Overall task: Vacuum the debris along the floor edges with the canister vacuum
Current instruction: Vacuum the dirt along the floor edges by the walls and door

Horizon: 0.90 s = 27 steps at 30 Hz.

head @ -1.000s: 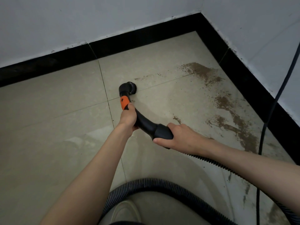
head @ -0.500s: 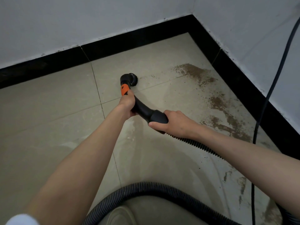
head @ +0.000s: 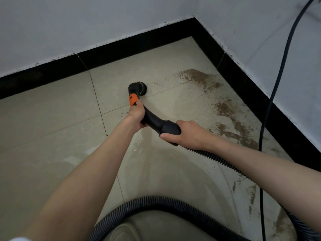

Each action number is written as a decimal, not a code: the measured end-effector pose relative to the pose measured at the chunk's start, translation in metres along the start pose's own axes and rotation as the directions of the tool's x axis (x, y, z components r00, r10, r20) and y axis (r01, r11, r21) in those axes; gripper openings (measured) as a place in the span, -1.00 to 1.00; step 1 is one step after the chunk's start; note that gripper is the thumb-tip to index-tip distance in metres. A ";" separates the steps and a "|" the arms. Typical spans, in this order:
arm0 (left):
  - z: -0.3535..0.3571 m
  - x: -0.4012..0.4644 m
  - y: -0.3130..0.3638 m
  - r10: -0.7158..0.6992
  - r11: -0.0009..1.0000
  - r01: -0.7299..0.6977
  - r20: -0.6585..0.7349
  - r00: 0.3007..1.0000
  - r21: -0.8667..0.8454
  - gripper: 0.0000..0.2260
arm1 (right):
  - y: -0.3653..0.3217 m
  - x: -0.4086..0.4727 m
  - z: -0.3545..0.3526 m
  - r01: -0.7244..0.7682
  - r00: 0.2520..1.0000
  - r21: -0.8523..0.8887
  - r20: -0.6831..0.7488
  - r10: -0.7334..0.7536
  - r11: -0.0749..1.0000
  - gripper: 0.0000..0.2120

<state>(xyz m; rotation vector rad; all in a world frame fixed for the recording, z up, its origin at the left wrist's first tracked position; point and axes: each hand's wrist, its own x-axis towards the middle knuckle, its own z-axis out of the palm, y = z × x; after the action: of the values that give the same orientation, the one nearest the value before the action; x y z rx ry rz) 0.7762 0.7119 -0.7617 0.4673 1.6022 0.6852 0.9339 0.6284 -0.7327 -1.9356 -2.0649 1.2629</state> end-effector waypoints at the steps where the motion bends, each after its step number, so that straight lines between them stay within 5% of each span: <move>1: 0.001 0.001 0.003 0.007 1.000 -0.007 0.002 1.000 0.003 -0.56 | 0.000 0.004 -0.001 0.002 1.000 0.004 -0.005 -0.002 1.000 -0.56; 27: 0.039 -0.001 0.007 0.005 0.999 -0.009 0.081 0.997 0.050 -0.59 | 0.027 -0.005 -0.014 -0.039 0.997 0.061 -0.058 0.043 0.997 -0.50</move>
<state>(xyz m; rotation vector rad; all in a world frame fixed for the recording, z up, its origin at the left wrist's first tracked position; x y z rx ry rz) 0.8142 0.7221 -0.7583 0.5310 1.5454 0.6247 0.9650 0.6281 -0.7364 -1.9749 -1.9470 1.2433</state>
